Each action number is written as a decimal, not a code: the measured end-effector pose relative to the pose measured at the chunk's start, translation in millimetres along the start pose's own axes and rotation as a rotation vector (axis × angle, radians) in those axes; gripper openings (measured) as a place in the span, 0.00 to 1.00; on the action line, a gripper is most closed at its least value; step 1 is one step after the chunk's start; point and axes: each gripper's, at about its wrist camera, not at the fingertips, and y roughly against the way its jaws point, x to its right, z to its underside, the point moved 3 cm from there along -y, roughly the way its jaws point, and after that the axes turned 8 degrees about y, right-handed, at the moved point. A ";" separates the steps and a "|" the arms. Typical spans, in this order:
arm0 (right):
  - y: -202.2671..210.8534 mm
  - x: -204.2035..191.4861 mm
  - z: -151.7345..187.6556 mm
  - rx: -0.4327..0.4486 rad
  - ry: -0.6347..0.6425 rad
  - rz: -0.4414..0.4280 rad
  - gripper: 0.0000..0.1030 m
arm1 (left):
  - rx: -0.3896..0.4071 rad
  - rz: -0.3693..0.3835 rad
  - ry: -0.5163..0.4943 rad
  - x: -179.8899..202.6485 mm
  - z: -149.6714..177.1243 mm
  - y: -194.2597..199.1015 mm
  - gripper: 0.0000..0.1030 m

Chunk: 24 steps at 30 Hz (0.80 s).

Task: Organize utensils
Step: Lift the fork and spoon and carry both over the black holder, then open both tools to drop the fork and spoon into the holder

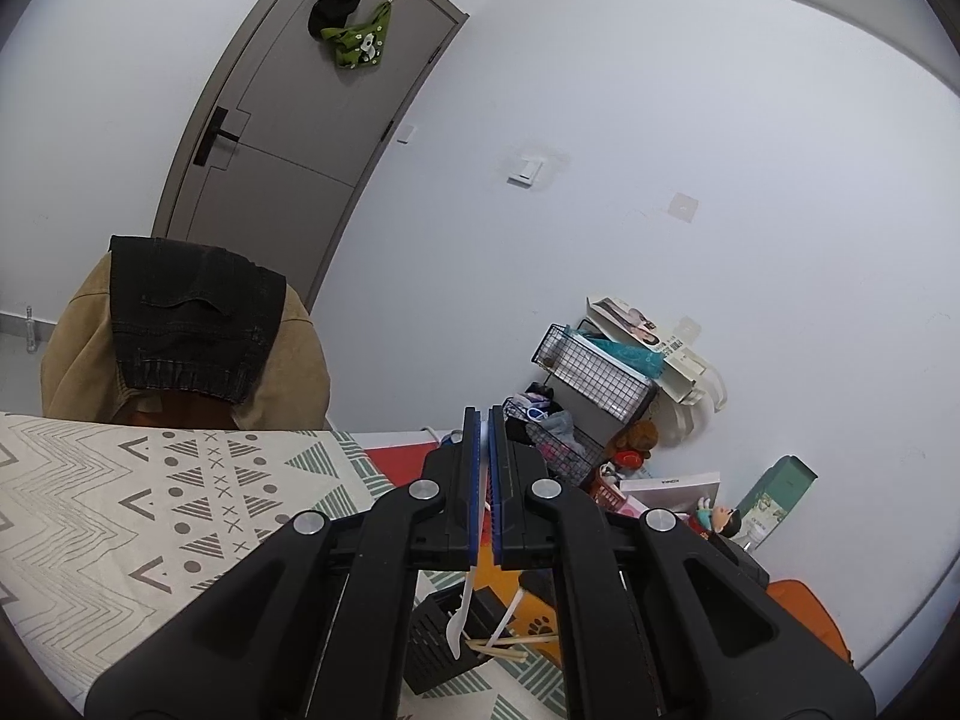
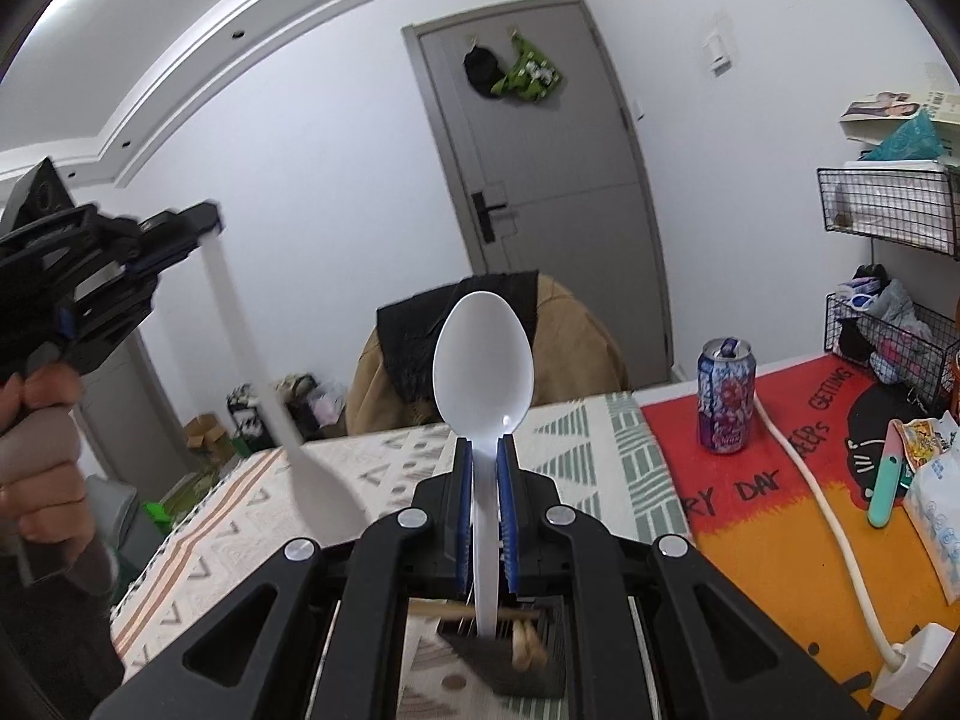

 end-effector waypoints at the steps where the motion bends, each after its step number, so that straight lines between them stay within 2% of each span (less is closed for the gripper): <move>1: 2.2 -0.7 0.5 -0.011 0.001 -0.008 0.09 | 0.001 0.003 0.002 1.0 0.6 -1.2 0.03; 5: 8.5 -4.0 3.0 -0.046 0.014 -0.013 0.09 | 0.006 0.007 -0.004 3.5 2.2 -5.4 0.03; 14: 16.8 -15.0 10.6 -0.084 0.112 0.074 0.11 | 0.040 0.003 -0.073 16.5 12.0 -21.1 0.03; 22: 38.0 5.5 14.5 -0.071 0.007 0.095 0.12 | 0.023 -0.001 -0.098 18.0 22.4 -42.3 0.03; 24: 44.9 9.7 16.6 -0.064 -0.016 0.102 0.20 | 0.020 -0.003 -0.100 18.0 24.3 -47.2 0.03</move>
